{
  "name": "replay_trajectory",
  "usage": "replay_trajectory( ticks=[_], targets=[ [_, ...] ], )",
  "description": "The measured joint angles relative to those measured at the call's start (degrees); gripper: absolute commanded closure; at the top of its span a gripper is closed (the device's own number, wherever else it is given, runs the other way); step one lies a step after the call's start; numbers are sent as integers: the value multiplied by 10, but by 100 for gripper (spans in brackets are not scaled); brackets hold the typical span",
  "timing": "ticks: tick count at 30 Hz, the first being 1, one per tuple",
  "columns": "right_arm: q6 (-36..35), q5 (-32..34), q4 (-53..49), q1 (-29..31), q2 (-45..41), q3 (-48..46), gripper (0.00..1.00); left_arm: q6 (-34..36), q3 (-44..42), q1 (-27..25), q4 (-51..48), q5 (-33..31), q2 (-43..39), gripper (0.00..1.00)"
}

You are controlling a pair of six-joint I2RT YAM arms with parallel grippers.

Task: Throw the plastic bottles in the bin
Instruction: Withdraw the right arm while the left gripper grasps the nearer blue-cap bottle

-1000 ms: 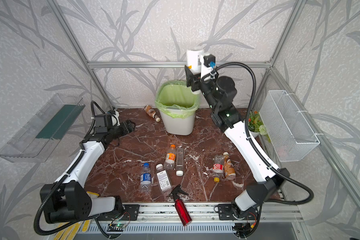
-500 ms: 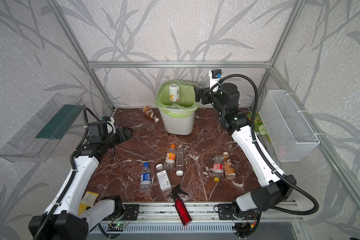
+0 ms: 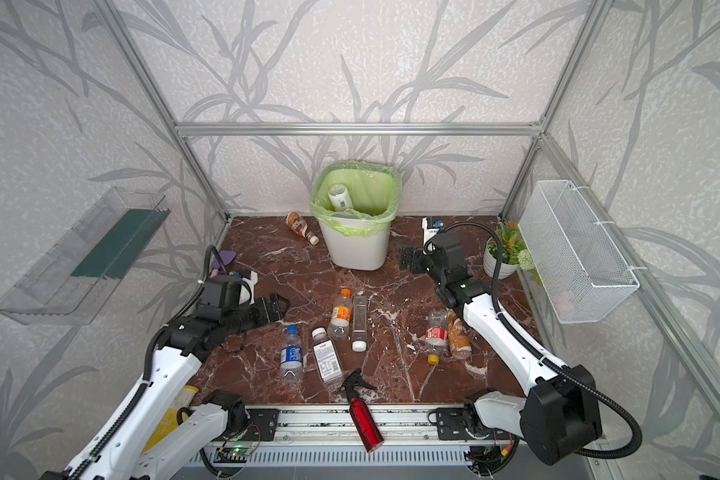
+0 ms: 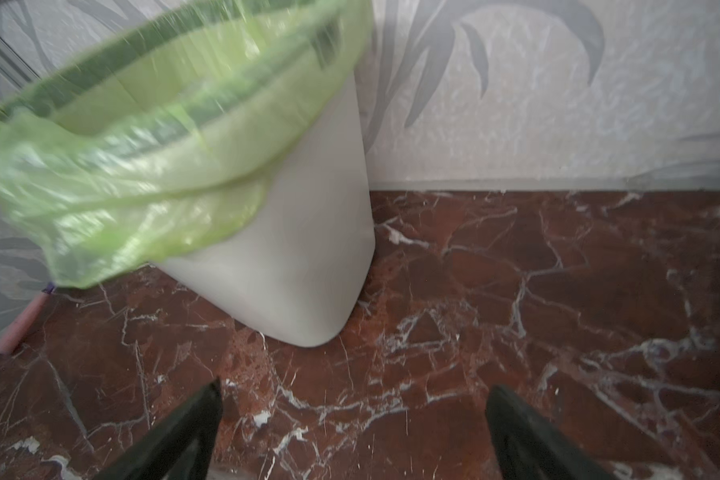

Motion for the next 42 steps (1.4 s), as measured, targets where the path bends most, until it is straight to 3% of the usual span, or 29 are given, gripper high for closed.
replay_trajectory(
  ticks=[6,11,27,42],
  targets=[
    [19,-13,24,0,3,-7,1,-71,-50,-107,-35,-37,-29,10],
    [23,-18,43,0,10,-8,1,-118,-66,-180,-33,-78,15,12],
    [34,-19,57,-10,11,-56,1,-157,-102,-187,27,-110,181,27],
    [41,-28,70,-16,27,-66,0,-169,-95,-187,49,-186,215,45]
  ],
)
